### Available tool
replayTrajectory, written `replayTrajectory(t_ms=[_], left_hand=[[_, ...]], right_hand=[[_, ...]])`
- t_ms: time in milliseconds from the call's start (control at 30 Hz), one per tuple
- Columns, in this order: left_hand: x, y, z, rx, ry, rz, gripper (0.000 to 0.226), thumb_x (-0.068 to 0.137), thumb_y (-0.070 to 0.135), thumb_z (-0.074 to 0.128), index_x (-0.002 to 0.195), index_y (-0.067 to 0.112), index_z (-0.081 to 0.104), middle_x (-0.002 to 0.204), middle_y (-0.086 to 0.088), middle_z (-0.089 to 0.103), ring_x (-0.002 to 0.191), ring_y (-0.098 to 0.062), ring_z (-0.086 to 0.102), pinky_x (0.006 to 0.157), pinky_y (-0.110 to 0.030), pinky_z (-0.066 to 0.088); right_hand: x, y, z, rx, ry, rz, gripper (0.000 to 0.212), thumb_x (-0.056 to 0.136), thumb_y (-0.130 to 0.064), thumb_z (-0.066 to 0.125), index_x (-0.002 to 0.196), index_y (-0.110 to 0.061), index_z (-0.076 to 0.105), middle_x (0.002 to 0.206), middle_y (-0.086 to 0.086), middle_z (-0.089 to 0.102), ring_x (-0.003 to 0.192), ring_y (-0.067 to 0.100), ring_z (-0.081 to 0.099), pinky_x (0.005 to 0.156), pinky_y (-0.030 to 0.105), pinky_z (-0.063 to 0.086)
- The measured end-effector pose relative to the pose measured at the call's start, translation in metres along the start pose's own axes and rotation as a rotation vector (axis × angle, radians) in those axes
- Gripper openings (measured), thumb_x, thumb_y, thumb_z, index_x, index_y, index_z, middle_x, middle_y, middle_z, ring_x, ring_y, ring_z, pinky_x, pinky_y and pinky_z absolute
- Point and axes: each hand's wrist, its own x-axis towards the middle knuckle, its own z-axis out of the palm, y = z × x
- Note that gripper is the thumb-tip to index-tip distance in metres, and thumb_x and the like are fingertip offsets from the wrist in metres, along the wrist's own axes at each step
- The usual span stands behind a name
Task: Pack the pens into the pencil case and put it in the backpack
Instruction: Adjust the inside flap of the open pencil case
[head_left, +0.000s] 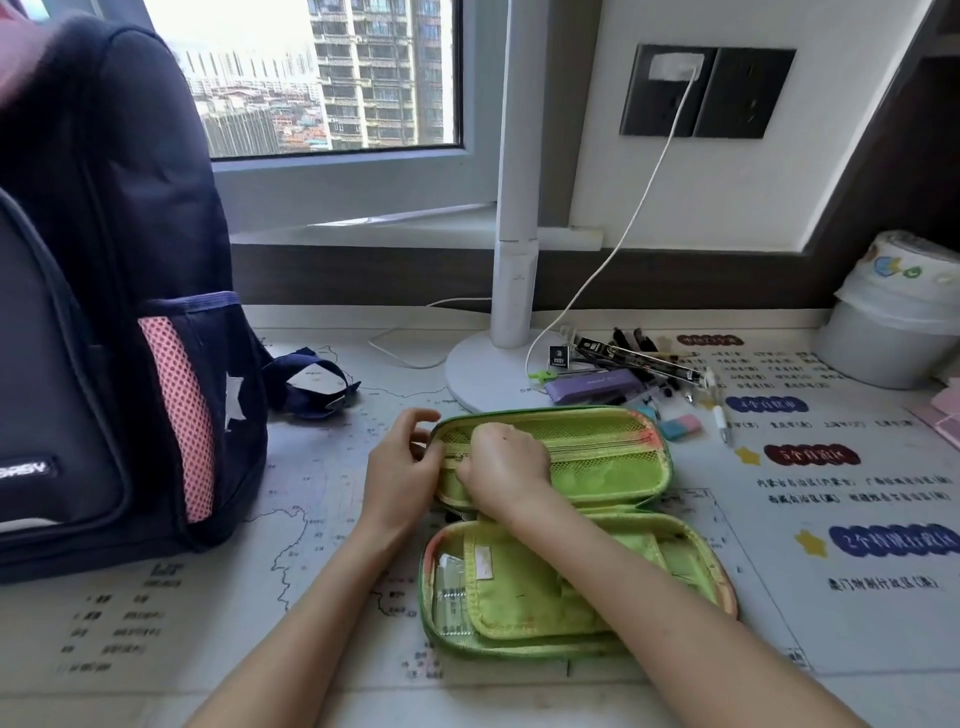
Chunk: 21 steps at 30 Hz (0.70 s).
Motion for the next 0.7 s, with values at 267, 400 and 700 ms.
replayTrajectory(t_ms=[267,400,700], left_hand=[[-0.002,-0.003,0.004,0.163,-0.026,0.127,0.027,0.085,-0.003,0.049,0.101,0.014,0.061,0.091,-0.002,0.057,0.084,-0.018,0.05,0.071,-0.026,0.035],[-0.003,-0.003,0.006,0.319,-0.003,0.232,0.029,0.078,-0.005,0.049,0.092,0.014,0.067,0.088,-0.008,0.057,0.082,-0.023,0.05,0.068,-0.027,0.033],[0.0,-0.006,0.007,0.491,-0.094,0.307,0.037,0.072,0.046,0.043,0.076,0.017,0.066,0.101,-0.01,0.057,0.098,-0.028,0.047,0.079,-0.023,0.025]], right_hand=[[-0.016,0.096,-0.023,-0.092,0.074,0.199,0.034,0.086,-0.013,0.048,0.054,-0.017,0.038,0.064,0.002,0.049,0.078,0.027,0.058,0.06,0.029,0.037],[-0.023,0.155,-0.046,0.129,0.091,0.227,0.025,0.087,-0.031,0.06,0.074,-0.013,0.07,0.072,0.001,0.068,0.068,0.016,0.06,0.075,0.034,0.043],[0.071,0.209,-0.042,-0.287,0.205,0.241,0.024,0.089,-0.022,0.057,0.111,-0.013,0.063,0.103,0.012,0.067,0.095,0.03,0.063,0.073,0.034,0.048]])
